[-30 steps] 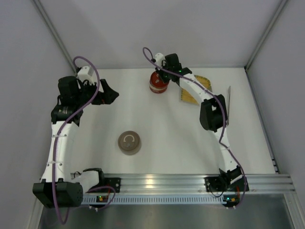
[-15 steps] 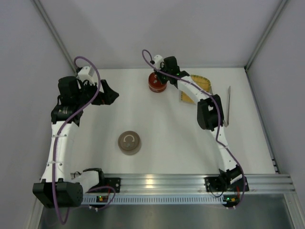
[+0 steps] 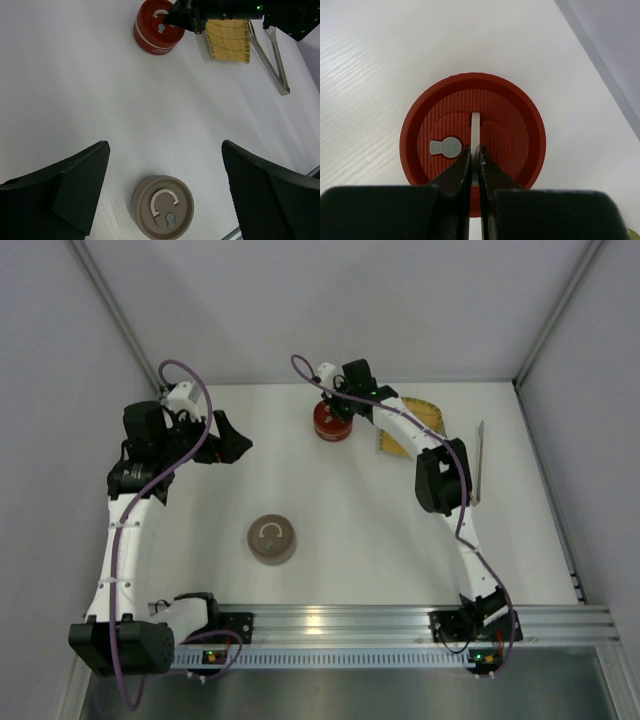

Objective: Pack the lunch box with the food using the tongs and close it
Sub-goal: Close the box lid on the packing box, then move the packing box to the center of the board.

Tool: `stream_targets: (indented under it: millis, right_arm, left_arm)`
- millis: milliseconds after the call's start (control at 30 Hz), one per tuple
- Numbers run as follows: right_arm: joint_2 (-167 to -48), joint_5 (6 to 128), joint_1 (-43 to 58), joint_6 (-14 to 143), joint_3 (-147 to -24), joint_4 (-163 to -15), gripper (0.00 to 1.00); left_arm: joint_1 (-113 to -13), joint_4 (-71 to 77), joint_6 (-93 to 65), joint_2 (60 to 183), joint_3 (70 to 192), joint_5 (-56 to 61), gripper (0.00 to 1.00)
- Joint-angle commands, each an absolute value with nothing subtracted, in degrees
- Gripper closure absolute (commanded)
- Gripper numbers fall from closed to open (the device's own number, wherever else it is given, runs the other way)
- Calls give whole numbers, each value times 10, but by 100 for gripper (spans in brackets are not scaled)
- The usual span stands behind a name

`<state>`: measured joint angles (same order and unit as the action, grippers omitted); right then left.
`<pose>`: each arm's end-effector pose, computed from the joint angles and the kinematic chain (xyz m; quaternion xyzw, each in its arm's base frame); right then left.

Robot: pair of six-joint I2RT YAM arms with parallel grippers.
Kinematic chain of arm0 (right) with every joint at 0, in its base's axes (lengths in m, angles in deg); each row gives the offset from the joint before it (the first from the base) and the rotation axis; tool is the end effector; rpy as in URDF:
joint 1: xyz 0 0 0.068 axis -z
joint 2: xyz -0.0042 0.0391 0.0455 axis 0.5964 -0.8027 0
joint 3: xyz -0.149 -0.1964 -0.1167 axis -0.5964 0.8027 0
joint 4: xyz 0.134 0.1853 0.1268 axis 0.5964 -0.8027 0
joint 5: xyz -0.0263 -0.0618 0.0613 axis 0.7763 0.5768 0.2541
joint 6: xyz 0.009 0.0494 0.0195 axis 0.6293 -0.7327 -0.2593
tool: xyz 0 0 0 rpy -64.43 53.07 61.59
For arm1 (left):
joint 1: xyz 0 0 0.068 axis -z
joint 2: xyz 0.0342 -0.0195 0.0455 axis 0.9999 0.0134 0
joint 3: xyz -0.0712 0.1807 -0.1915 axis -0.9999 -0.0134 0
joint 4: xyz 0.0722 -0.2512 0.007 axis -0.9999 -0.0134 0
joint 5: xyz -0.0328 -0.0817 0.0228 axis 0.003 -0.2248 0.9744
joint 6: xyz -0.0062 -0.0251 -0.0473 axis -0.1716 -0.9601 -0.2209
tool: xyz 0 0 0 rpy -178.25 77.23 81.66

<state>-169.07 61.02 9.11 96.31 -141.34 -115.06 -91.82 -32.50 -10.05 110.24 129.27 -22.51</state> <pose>0.4998 0.2696 0.2168 -0.4421 0.7774 0.1139 0.4326 0.2328 -0.0088 0.3927 0.0743 0.8252 -0.2661 0.4926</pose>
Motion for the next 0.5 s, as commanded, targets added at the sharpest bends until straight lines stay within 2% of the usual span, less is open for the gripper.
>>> stream_targets:
  millis: [0, 133, 233, 467]
  right_arm:
    - [-1646, 596, 77, 1011, -1379, -1290, 100]
    - [-1591, 570, 69, 1018, -1304, -1316, 100]
    - [-1519, 542, 64, 1009, -1184, -1315, 100]
    - [-1253, 537, 11, 959, -890, -1233, 100]
  left_arm:
    - [-918, -337, -95, 1093, 1305, -243, 2]
    - [-918, -343, -97, 1081, 1305, -250, 2]
    - [-918, -349, -91, 1072, 1303, -256, 2]
    - [-919, -340, -91, 1039, 1267, -243, 2]
